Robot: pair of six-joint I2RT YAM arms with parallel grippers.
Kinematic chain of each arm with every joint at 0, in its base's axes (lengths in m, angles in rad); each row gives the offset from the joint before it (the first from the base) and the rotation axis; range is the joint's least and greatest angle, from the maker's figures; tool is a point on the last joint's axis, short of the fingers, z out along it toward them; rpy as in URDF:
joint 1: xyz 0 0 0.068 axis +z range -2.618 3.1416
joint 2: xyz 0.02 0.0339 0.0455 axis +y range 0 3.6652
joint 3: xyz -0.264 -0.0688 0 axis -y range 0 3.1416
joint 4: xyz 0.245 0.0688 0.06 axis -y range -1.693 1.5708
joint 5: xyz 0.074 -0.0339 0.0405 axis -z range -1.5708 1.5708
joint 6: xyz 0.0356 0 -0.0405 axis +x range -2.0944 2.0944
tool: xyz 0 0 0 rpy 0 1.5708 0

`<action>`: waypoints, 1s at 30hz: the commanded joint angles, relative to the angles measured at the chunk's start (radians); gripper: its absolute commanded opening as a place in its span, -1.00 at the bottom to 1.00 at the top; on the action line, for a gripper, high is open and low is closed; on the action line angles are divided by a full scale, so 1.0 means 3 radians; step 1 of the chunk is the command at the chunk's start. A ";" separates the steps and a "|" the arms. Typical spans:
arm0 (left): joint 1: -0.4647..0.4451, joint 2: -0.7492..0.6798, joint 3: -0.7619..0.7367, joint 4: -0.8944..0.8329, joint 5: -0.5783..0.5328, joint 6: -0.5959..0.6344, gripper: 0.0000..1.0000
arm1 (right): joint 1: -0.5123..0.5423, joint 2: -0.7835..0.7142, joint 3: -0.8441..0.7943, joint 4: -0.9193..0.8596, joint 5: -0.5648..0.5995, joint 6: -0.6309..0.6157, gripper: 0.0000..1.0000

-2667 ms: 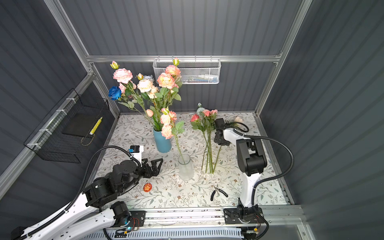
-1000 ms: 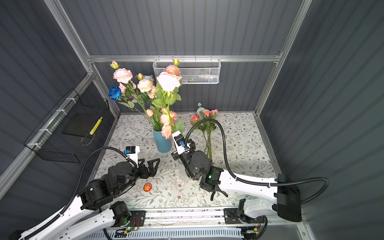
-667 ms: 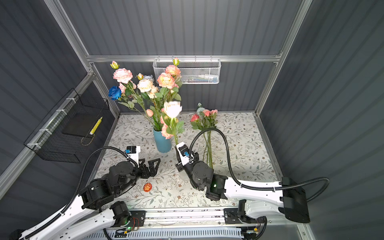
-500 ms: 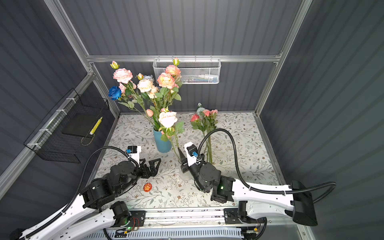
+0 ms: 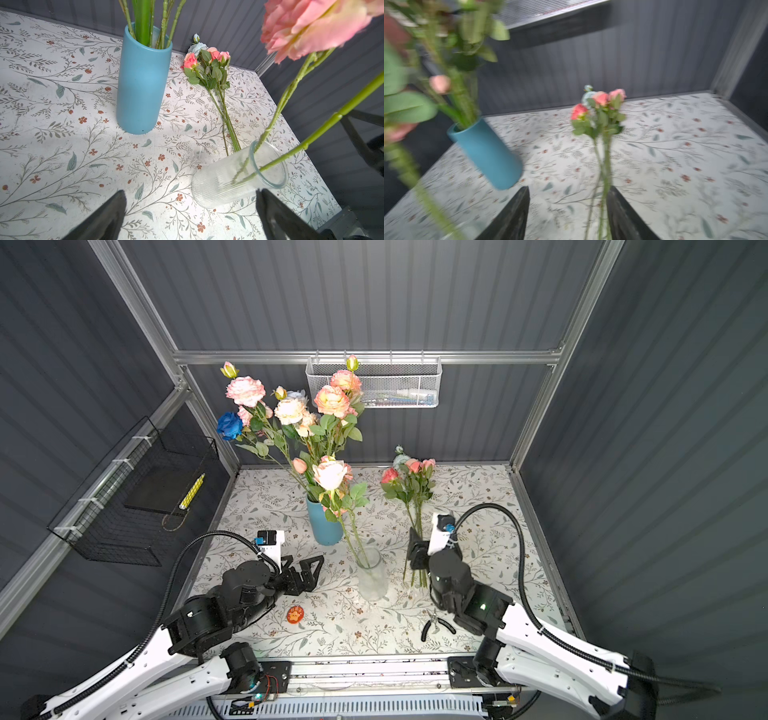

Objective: Arrange the flowers into the vase
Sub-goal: 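Open the right gripper and return it to the pink bundle, then grasp a pink rose stem from the bundle with the right gripper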

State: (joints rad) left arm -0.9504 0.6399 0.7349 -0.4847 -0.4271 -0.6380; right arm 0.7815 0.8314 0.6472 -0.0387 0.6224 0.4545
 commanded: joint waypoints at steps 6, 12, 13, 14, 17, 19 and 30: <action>-0.0020 -0.0016 0.0031 -0.0006 -0.0008 0.0060 1.00 | -0.1332 0.1605 0.0696 -0.0826 -0.2095 0.0368 0.15; -0.0018 -0.0057 -0.0006 -0.0028 -0.0025 0.0038 0.99 | -0.1342 0.2452 0.1057 -0.0523 -0.2395 0.0430 -0.02; -0.0020 -0.0060 -0.0008 -0.0030 -0.0029 0.0035 1.00 | -0.1337 0.2548 0.1107 -0.0497 -0.2418 0.0478 -0.06; -0.0021 -0.0059 -0.0011 -0.0036 -0.0031 0.0035 0.99 | -0.1325 0.2635 0.1153 -0.0468 -0.2442 0.0527 -0.09; -0.0015 -0.0067 -0.0013 -0.0051 -0.0048 0.0035 0.99 | -0.1235 0.2861 0.1307 -0.0519 -0.2321 0.0605 -0.12; -0.0015 -0.0065 -0.0011 -0.0065 -0.0060 0.0036 1.00 | -0.1179 0.3010 0.1441 -0.0608 -0.2204 0.0638 -0.14; -0.0016 -0.0086 0.0003 -0.0103 -0.0080 0.0030 0.99 | -0.1131 0.3523 0.1873 -0.1036 -0.1729 0.0776 -0.22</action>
State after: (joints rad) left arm -0.9504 0.6315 0.7345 -0.4965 -0.4309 -0.6384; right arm 0.4355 1.8736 1.1805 -0.2745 0.0334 0.6727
